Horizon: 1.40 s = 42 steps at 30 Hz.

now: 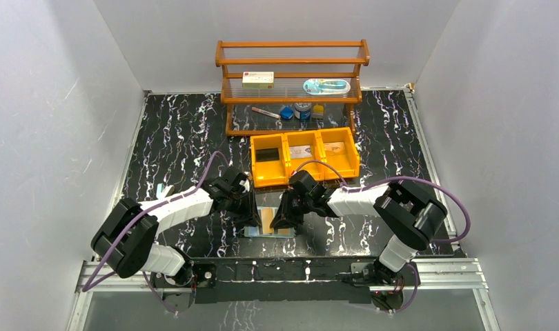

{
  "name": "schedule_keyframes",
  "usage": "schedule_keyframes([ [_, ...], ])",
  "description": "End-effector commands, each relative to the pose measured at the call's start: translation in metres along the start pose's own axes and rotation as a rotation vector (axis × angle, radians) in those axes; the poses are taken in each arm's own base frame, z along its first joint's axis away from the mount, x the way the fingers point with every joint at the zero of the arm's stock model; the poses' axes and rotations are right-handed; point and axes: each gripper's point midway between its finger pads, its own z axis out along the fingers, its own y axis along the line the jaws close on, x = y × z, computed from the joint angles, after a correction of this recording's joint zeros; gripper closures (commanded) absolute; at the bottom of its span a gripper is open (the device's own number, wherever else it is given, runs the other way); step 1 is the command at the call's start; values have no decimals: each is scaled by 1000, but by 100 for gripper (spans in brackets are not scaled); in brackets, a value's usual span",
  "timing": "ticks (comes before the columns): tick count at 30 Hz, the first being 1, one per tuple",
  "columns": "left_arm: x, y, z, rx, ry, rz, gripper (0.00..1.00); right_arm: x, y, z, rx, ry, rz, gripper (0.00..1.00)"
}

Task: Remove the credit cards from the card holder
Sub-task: Remove the credit card from the card holder.

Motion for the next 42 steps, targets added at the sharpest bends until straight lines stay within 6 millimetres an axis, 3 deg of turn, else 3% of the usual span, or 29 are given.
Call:
schedule_keyframes([
  [1, 21, 21, 2, -63, 64, -11, 75, -14, 20, -1, -60, -47, 5, 74],
  [3, 21, 23, 2, -70, 58, -10, 76, -16, 24, -1, -79, -54, 2, 70],
  [13, 20, 28, 1, -93, 49, 0, 77, -36, 29, 6, -115, -74, -16, 68],
  [19, 19, 30, 0, -108, 43, -2, 77, -40, 41, 10, -141, -53, -67, 77],
  [22, 16, 28, -2, -108, 25, -2, 77, -39, 35, 9, -113, -54, -57, 85],
  [30, 9, 29, -8, -122, -21, -4, 76, -32, 16, -7, -61, -70, -59, 86],
  [42, 7, 29, -8, -126, -22, 1, 76, -31, 16, -28, -60, -84, -77, 86],
])
